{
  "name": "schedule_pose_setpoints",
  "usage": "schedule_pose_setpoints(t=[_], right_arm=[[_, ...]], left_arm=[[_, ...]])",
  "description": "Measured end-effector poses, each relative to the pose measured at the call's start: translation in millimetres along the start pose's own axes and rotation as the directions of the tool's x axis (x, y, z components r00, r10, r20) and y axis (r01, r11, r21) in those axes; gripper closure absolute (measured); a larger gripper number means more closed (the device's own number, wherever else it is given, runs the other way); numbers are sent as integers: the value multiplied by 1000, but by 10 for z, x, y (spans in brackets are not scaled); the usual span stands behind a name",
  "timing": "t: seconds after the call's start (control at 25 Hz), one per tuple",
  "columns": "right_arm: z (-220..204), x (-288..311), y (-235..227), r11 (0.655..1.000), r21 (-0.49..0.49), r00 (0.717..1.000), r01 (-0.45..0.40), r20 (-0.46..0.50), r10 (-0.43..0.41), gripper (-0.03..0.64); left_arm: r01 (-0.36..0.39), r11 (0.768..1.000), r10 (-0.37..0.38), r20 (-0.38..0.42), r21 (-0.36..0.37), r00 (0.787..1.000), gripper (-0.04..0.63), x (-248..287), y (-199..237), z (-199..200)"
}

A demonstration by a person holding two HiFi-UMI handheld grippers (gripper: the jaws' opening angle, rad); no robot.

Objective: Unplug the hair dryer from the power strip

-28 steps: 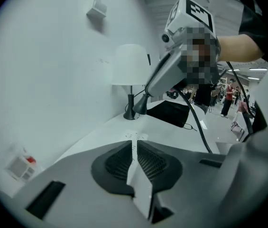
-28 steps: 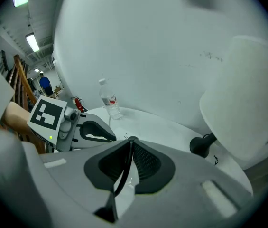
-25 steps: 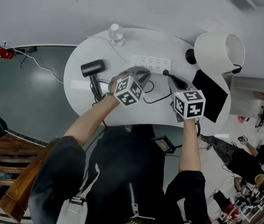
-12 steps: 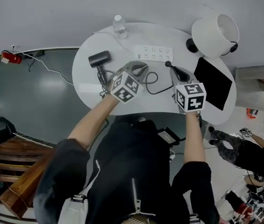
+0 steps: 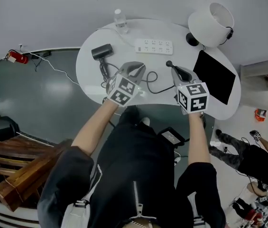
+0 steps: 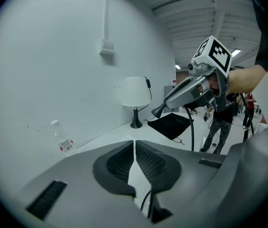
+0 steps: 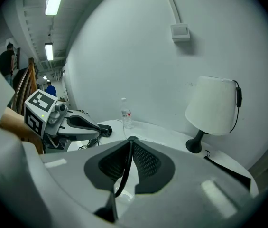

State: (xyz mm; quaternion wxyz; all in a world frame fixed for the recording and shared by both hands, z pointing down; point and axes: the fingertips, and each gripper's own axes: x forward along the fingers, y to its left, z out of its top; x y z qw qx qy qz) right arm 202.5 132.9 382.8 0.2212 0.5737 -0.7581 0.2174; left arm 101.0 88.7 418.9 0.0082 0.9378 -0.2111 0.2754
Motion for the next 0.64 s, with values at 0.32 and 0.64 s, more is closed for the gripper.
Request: schedule_pose_setpoints(t=[0.32, 0.64], right_arm=[[-199, -332, 175, 1000, -4, 1000, -3, 22, 3, 588], [-336, -531, 306, 1000, -11, 1000, -3, 18, 3, 588]], left_arm=[[-20, 1000, 20, 14, 11, 1000, 572, -267, -333, -17], [-31, 999, 31, 17, 6, 999, 572, -461, -541, -85]])
